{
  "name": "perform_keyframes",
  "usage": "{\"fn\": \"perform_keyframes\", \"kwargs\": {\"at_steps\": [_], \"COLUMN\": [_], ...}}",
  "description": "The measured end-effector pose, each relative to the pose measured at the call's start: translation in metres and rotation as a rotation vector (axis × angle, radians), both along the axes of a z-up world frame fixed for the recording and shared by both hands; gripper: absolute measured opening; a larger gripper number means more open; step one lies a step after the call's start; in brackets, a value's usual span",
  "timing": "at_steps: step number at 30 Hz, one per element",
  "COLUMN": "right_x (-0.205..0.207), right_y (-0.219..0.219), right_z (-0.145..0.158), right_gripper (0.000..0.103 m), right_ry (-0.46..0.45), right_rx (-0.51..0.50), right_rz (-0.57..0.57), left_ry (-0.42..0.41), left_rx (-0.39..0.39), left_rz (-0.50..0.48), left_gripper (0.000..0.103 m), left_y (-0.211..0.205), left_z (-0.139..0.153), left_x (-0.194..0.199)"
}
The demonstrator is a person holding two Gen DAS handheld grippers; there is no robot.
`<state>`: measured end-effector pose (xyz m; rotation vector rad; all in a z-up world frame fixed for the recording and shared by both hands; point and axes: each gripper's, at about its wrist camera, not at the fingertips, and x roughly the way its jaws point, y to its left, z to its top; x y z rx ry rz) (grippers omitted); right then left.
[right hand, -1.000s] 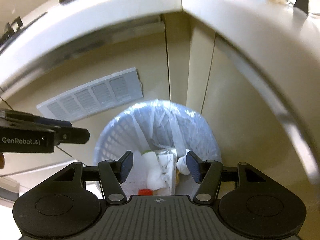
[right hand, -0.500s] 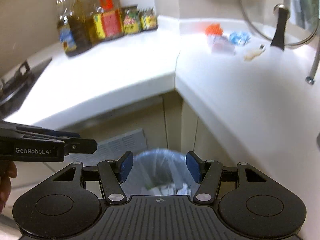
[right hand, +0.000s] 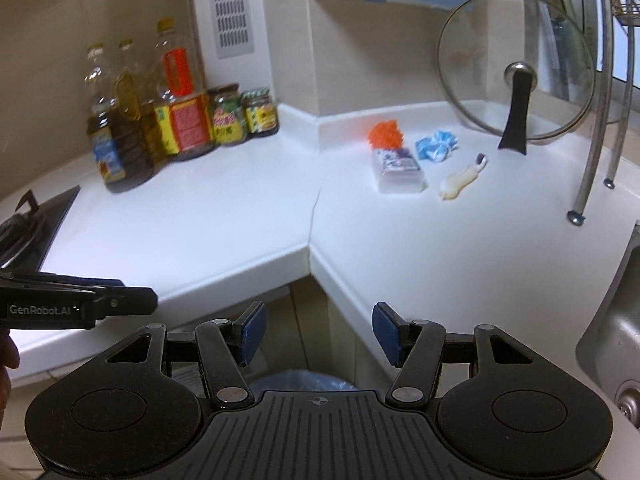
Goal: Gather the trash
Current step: 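Move both open tools back up toward the counter, then move the left tool toward the white box while the right tool approaches the toothbrush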
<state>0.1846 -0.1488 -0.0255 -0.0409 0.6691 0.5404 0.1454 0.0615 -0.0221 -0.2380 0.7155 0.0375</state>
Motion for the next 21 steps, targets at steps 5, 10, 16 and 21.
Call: {"fn": "perform_keyframes", "kwargs": {"at_steps": [5,10,16,21], "right_x": [-0.002,-0.006,0.019,0.061], "right_y": [-0.006,-0.016,-0.032,-0.048], "right_z": [0.009,0.014,0.016,0.018], "right_gripper": [0.059,0.059,0.059,0.059], "right_ry": [-0.024,-0.039,-0.036,-0.043], "right_rx": [0.008,0.005,0.006,0.024], "right_rz": [-0.059,-0.113,-0.15,-0.144], "left_ry": [-0.014,-0.021,-0.047,-0.051], "left_rx": [0.021,0.033,0.024,0.022], "left_rz": [-0.025,-0.062,-0.054,-0.029], "left_gripper": [0.053,0.059,0.065,0.067], "left_y": [0.002,-0.003,-0.012,-0.022], "left_z": [0.008,0.012,0.017,0.019], "left_x": [0.009,0.022,0.046,0.082]}}
